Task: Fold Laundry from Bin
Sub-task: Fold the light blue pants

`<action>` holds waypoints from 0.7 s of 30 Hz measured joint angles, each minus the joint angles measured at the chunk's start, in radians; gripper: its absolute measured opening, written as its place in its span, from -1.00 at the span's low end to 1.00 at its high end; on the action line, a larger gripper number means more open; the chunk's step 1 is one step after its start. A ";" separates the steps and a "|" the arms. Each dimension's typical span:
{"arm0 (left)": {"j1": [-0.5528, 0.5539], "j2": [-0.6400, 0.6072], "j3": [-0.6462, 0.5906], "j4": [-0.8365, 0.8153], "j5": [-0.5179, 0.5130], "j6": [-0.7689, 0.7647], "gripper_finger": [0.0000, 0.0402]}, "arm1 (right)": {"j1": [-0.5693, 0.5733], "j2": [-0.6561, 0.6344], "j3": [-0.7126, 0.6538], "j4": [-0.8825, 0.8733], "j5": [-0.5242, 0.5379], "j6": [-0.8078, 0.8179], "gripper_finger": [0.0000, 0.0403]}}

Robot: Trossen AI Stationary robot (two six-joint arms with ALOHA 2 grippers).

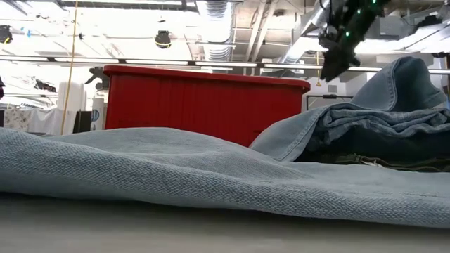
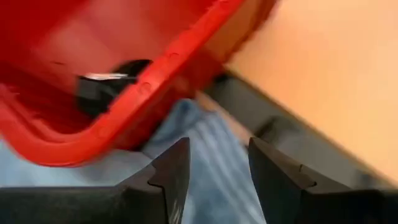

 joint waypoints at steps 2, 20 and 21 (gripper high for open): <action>0.007 0.000 0.000 0.000 0.000 -0.005 0.04 | -0.076 0.047 0.010 -0.025 -0.131 -0.050 -0.07; 0.011 0.000 0.000 -0.012 -0.004 0.001 0.04 | -0.030 0.288 0.013 -0.334 -0.071 -0.340 -0.07; 0.011 0.000 0.000 -0.012 -0.004 0.002 0.04 | -0.033 0.293 0.013 -0.336 -0.072 -0.336 -0.07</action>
